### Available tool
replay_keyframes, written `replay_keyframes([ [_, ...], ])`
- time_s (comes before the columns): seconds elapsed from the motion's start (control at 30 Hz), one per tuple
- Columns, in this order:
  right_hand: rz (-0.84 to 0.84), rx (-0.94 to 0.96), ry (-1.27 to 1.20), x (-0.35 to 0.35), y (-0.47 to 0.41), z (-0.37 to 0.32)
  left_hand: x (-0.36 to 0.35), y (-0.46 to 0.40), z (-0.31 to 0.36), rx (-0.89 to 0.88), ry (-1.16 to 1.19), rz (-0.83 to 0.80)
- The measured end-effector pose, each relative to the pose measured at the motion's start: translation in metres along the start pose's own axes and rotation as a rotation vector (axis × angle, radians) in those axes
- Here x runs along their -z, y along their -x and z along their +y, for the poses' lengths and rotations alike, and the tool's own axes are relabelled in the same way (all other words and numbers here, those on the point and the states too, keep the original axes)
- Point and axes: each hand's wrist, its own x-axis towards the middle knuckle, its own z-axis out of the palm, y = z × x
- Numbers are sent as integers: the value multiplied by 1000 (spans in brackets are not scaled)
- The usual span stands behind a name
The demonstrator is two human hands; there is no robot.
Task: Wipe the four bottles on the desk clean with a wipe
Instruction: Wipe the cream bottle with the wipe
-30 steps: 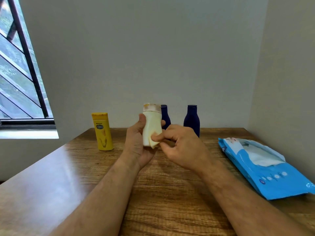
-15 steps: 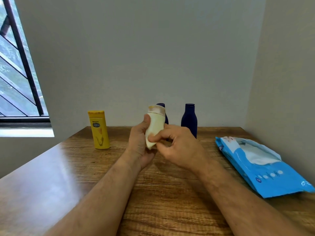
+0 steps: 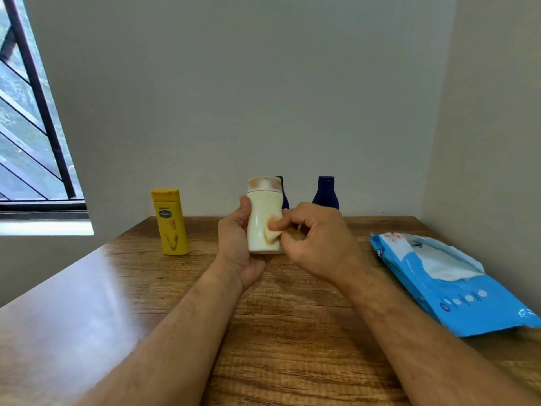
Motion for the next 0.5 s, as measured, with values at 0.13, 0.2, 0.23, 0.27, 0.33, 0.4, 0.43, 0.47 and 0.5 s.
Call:
replay_keyframes([
  [0.13,-121,34,31,0,2,-2,1,-3,1,-30,2,49],
  [0.2,-57,56,114,1,1,0,0,-3,-1,-41,-43,46],
  [0.23,-12,54,150,1,0,1,-1,-2,-2,-48,-70,42],
  [0.27,38,41,172,1,-1,3,-2,-2,-3,-54,-92,39],
  [0.33,141,12,166,2,-3,5,-4,0,-6,-59,-124,34],
  [0.4,204,-8,147,3,-4,8,-6,1,-8,-63,-151,32],
  [0.43,202,-19,133,4,-4,8,-7,2,-8,-71,-159,33],
  [0.47,174,-29,112,4,-4,8,-7,2,-8,-81,-161,37],
  [0.5,122,-36,93,4,-4,7,-7,1,-8,-90,-155,46],
])
